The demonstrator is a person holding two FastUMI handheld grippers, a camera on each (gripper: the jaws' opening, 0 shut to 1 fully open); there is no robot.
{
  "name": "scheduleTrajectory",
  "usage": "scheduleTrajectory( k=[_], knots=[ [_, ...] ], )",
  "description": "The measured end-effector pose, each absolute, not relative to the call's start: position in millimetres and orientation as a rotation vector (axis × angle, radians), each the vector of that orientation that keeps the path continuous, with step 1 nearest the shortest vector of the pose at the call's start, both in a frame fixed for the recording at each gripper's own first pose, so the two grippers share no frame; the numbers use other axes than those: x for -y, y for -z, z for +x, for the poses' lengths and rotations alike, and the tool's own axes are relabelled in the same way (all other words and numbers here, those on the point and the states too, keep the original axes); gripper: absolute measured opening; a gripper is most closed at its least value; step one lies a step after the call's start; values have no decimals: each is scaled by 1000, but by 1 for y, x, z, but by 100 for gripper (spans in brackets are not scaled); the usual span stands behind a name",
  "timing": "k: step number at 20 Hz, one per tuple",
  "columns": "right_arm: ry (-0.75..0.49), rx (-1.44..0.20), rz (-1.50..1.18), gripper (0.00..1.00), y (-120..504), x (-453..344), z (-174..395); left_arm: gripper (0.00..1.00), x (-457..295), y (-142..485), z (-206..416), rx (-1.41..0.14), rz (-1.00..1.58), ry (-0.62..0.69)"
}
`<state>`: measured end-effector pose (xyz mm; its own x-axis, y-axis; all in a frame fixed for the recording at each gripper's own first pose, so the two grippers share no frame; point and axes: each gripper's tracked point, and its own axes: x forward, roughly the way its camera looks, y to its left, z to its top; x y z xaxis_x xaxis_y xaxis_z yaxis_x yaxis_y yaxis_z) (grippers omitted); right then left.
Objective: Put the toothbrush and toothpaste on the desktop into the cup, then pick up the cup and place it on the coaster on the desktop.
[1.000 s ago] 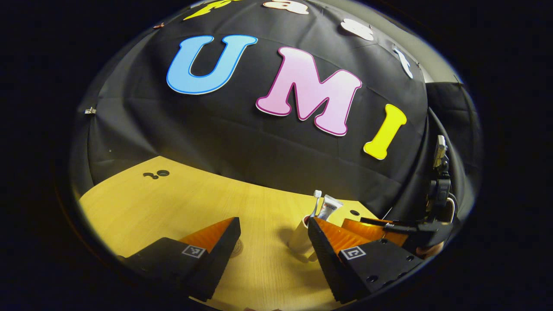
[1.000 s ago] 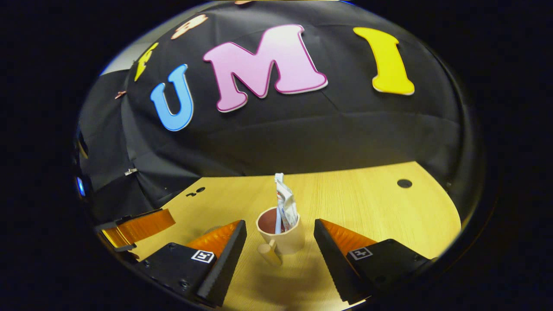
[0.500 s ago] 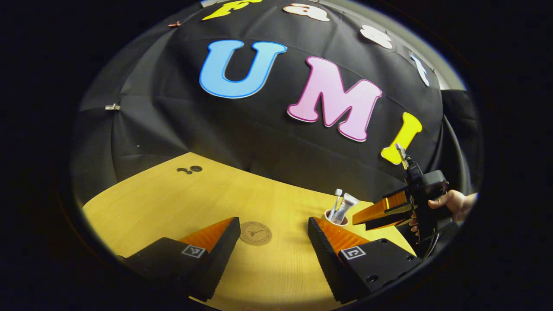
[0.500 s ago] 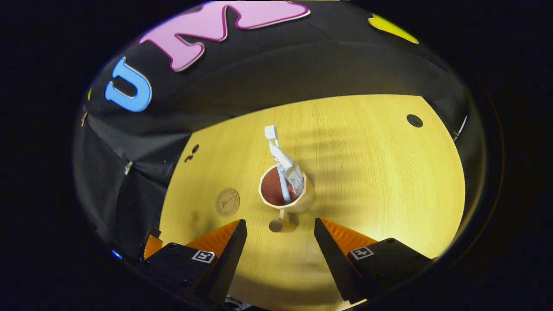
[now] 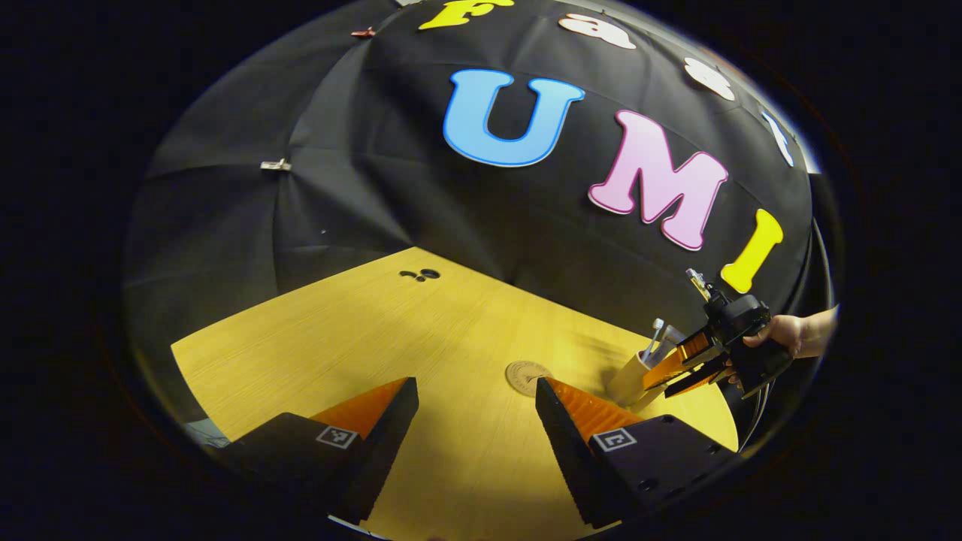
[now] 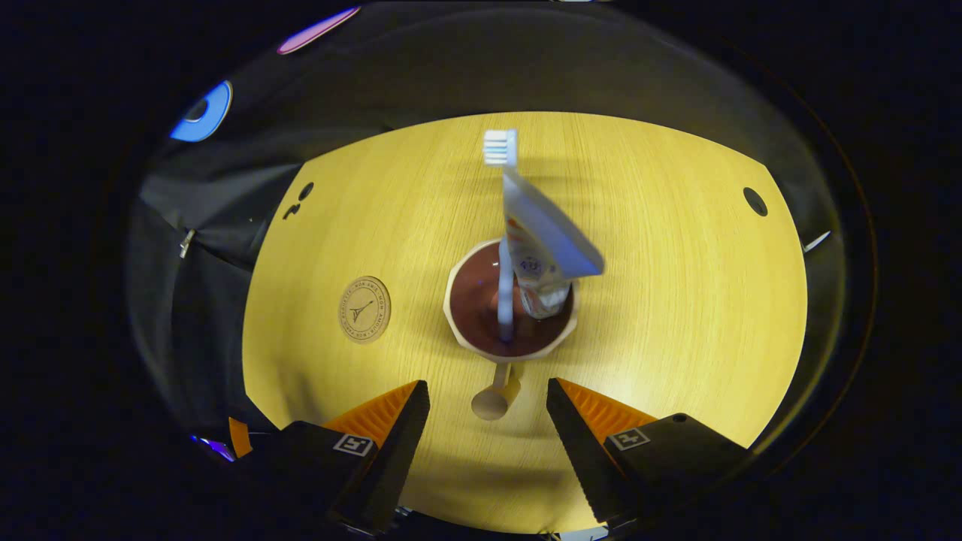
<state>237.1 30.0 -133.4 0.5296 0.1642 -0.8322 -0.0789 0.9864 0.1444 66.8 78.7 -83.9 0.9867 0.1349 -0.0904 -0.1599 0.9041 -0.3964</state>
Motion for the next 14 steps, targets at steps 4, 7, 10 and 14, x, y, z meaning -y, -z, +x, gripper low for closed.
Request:
scheduleTrajectory(
  k=[4, 7, 10, 14],
  knots=[
    [-124, -1043, 75, 96, 150, -37, 251, 98, -84, 104, 46, -109, -428, -178],
    [-106, -1090, -3, 96, 167, -32, 255, 98, -80, 113, 38, -138, -431, -174],
    [-120, -1127, -11, 80, 178, -42, 254, 98, -72, 116, 40, -165, -427, -157],
    [-105, -1131, -12, 65, 177, -43, 258, 98, -60, 108, 45, -171, -401, -116]
  ],
)
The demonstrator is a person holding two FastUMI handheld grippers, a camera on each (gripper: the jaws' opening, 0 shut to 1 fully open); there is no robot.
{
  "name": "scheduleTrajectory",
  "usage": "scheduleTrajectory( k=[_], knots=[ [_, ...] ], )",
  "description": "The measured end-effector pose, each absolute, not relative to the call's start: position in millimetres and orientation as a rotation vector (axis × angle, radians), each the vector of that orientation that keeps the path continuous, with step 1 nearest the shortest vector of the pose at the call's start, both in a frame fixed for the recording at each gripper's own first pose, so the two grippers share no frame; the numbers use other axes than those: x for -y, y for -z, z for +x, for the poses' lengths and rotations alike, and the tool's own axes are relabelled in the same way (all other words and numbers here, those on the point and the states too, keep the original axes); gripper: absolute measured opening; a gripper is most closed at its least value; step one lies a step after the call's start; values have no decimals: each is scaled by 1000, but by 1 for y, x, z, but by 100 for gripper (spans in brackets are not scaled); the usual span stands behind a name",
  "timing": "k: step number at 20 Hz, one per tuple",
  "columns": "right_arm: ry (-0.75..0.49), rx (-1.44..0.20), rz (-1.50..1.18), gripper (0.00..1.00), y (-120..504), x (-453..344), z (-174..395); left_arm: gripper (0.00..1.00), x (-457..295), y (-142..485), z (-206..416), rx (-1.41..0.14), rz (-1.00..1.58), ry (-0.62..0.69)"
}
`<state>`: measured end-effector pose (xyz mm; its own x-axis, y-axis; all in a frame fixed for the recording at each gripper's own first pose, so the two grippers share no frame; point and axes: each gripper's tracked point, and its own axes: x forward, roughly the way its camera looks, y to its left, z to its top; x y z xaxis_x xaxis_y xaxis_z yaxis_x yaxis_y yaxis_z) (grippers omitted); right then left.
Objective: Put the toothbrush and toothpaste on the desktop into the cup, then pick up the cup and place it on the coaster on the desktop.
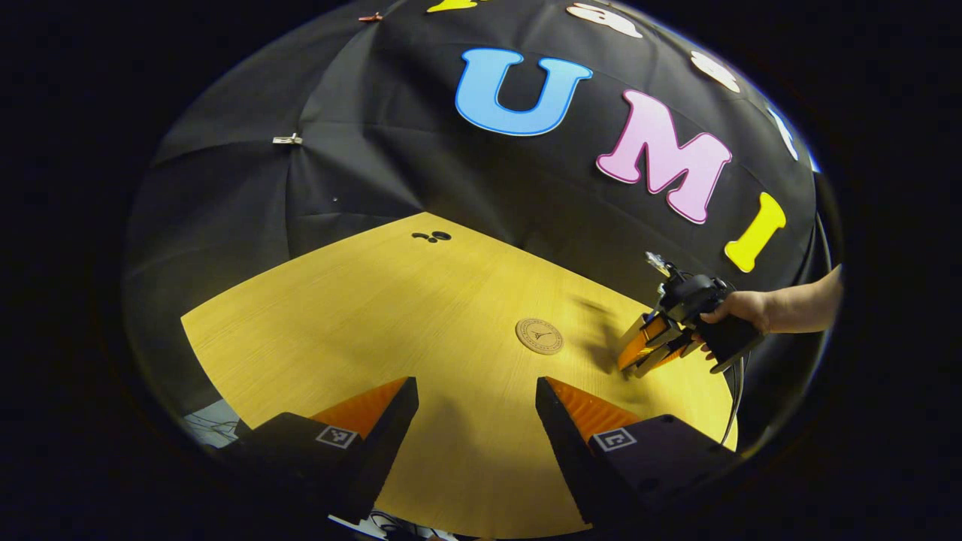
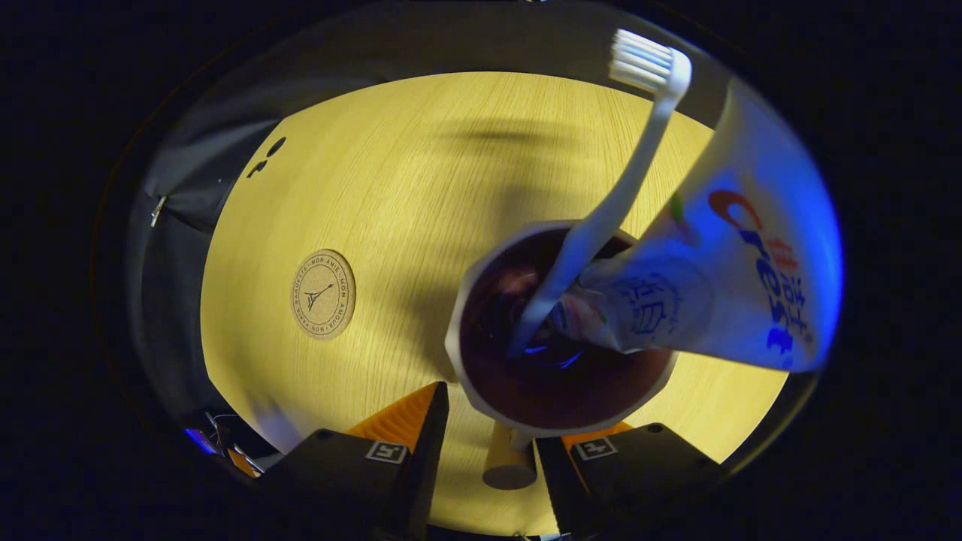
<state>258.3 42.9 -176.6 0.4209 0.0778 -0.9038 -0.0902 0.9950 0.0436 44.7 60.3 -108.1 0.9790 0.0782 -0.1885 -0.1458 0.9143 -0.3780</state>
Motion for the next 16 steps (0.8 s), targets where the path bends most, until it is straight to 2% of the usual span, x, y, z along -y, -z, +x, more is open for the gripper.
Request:
scheduleTrajectory(
  k=[1, 3, 4, 5, 7, 9, 10, 16],
  knots=[
    [-101, -1131, -13, 64, 177, -42, 259, 98, -57, 105, 46, -169, -393, -106],
    [-84, -1139, -37, 53, 180, -35, 259, 97, -53, 101, 48, -172, -378, -91],
    [-77, -1148, -39, 32, 179, -34, 256, 97, -50, 101, 49, -177, -371, -84],
    [-73, -1151, -44, 36, 180, -32, 256, 97, -48, 100, 49, -178, -366, -79],
    [-64, -1156, -57, 35, 182, -29, 254, 98, -43, 97, 48, -181, -360, -66],
    [-62, -1158, -69, 28, 182, -29, 254, 98, -40, 97, 47, -189, -355, -60],
    [-63, -1159, -73, 34, 183, -29, 254, 98, -38, 97, 47, -191, -354, -58],
    [-72, -1149, -113, 31, 181, -24, 249, 98, -32, 101, 43, -212, -350, -47]
  ],
)
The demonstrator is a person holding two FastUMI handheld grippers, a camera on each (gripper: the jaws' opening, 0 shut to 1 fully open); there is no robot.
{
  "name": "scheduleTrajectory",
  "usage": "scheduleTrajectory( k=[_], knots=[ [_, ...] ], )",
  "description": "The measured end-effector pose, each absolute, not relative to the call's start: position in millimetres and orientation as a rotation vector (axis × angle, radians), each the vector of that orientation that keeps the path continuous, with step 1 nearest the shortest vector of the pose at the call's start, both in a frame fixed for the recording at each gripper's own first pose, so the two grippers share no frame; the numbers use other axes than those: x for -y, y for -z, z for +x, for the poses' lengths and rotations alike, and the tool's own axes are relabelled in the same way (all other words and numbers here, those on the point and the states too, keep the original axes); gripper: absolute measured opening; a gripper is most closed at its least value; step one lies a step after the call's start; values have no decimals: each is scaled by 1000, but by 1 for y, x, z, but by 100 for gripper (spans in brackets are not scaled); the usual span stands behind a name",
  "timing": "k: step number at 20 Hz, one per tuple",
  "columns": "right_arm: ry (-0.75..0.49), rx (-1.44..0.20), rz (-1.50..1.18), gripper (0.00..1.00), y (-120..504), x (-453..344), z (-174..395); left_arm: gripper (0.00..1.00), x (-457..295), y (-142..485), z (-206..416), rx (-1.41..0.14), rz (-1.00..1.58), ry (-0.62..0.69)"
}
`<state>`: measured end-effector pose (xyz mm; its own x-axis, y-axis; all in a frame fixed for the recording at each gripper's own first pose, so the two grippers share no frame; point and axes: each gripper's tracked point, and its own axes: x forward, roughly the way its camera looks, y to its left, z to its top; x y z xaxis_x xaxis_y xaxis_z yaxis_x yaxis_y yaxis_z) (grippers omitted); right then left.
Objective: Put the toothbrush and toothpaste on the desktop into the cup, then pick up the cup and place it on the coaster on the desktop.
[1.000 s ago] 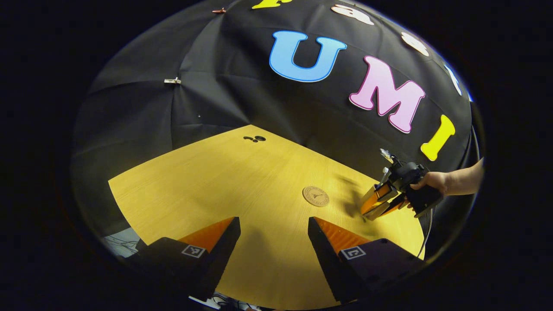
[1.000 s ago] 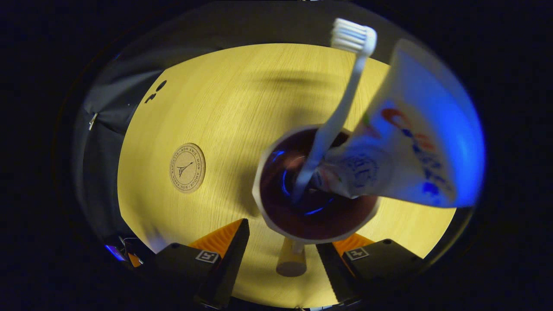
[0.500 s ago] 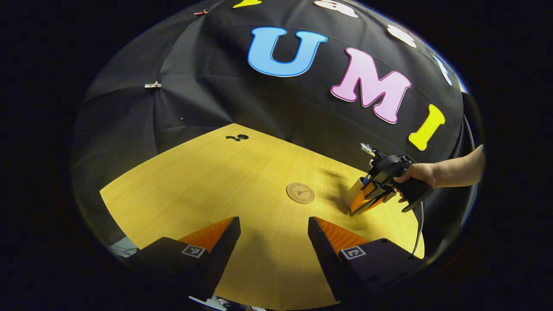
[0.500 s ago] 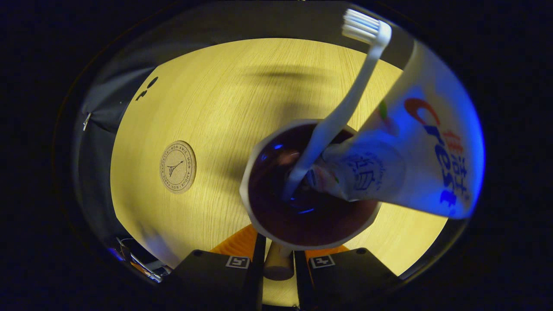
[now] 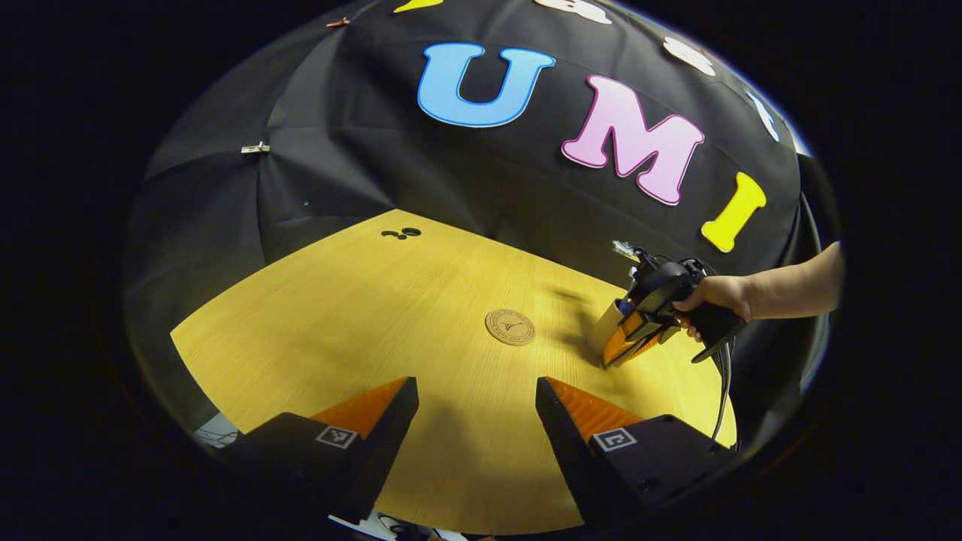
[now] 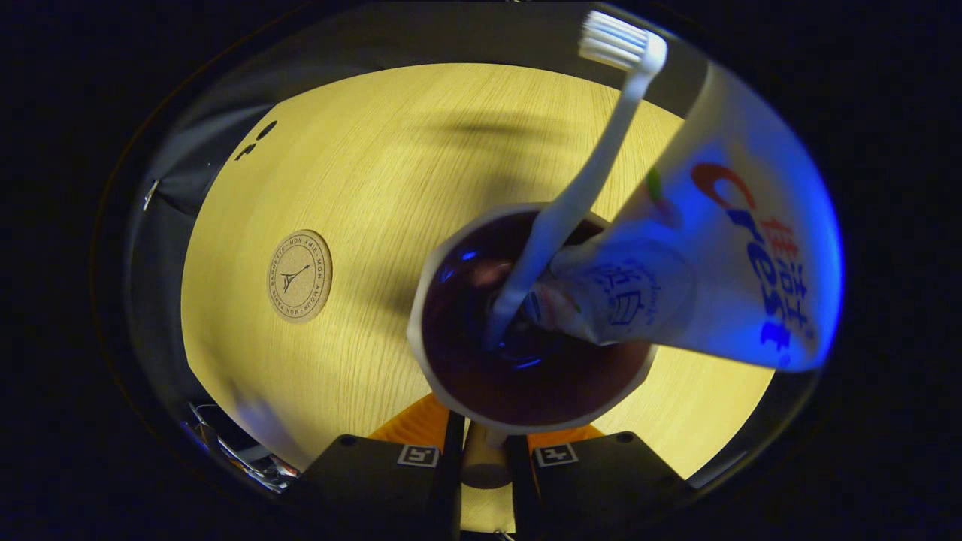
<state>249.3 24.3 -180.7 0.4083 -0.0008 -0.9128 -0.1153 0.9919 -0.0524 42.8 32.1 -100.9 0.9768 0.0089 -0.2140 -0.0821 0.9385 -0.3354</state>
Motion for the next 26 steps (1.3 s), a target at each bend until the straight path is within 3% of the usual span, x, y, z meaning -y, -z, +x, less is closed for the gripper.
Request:
scheduleTrajectory(
  k=[11, 26],
  knots=[
    [-82, -1041, -125, 29, 157, -33, 254, 98, -31, 108, 41, -228, -338, -36],
    [-260, -1011, -276, 29, 146, -177, 262, 98, -56, 139, 24, -284, -332, -52]
  ],
)
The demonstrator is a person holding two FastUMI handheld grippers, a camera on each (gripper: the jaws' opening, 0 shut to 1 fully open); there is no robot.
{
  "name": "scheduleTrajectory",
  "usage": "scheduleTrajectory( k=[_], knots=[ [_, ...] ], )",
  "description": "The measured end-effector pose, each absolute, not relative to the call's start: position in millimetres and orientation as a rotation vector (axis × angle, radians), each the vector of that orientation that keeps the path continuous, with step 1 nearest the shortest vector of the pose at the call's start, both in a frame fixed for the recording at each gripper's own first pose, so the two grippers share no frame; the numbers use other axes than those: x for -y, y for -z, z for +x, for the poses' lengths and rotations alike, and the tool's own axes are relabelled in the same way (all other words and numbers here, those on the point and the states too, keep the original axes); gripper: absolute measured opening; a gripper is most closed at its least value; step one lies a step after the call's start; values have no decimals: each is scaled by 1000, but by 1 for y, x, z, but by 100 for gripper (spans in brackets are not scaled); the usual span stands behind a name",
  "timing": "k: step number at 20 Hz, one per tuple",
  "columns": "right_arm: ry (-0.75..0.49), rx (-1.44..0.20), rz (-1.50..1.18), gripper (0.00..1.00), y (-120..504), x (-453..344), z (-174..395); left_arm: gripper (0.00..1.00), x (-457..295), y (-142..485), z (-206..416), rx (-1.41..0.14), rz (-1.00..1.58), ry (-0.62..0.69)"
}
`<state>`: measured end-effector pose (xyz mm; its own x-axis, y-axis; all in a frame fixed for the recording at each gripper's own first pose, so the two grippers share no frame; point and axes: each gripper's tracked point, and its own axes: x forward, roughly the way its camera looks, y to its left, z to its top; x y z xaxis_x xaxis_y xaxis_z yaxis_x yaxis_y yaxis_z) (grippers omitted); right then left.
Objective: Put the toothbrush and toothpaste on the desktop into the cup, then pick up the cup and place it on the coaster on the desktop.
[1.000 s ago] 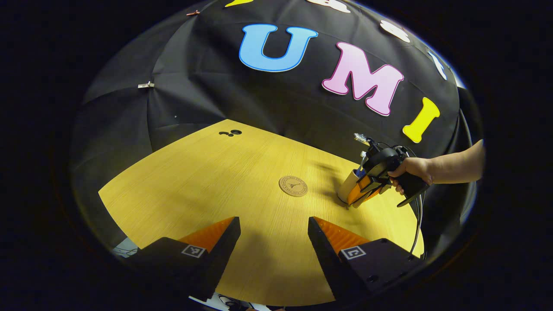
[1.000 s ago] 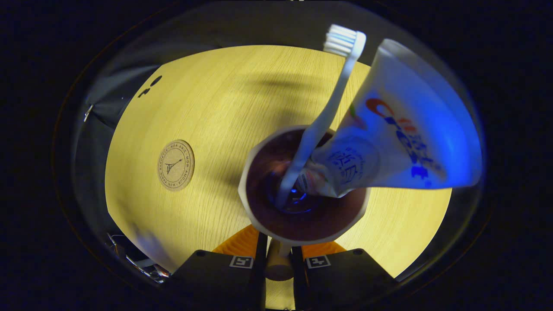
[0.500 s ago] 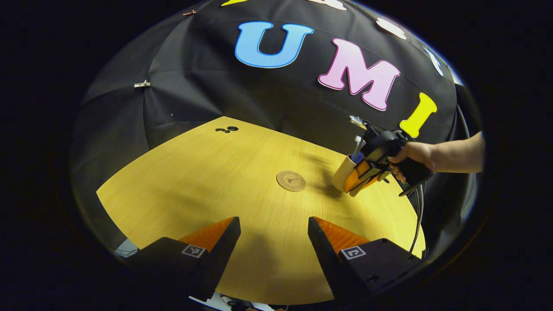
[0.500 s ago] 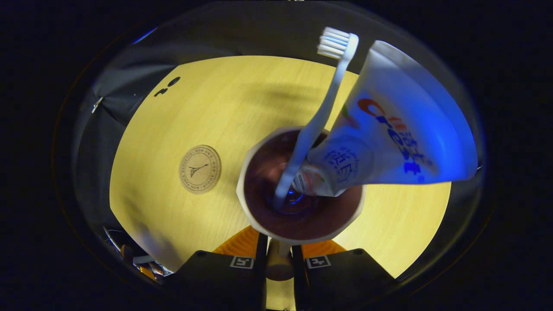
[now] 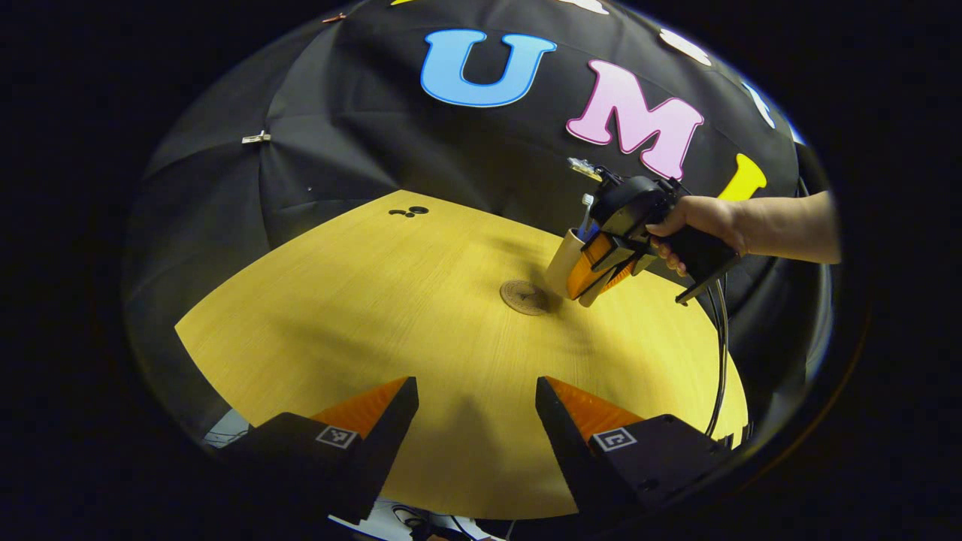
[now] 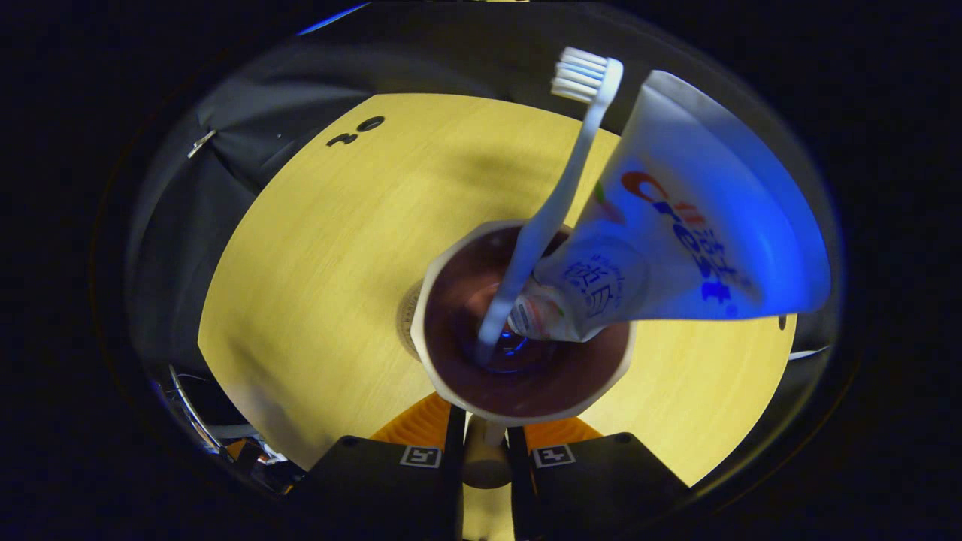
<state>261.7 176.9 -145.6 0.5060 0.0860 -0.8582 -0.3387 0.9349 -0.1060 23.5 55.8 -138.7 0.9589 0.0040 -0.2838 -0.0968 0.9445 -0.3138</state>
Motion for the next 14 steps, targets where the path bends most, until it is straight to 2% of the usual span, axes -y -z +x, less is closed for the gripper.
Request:
scheduleTrajectory(
  k=[6, 14],
  knots=[
    [-296, -1036, -336, 29, 158, -212, 260, 98, -79, 129, 17, -248, -368, -88],
    [-274, -1030, -379, 29, 164, -210, 264, 98, -90, 127, 14, -239, -377, -107]
  ],
)
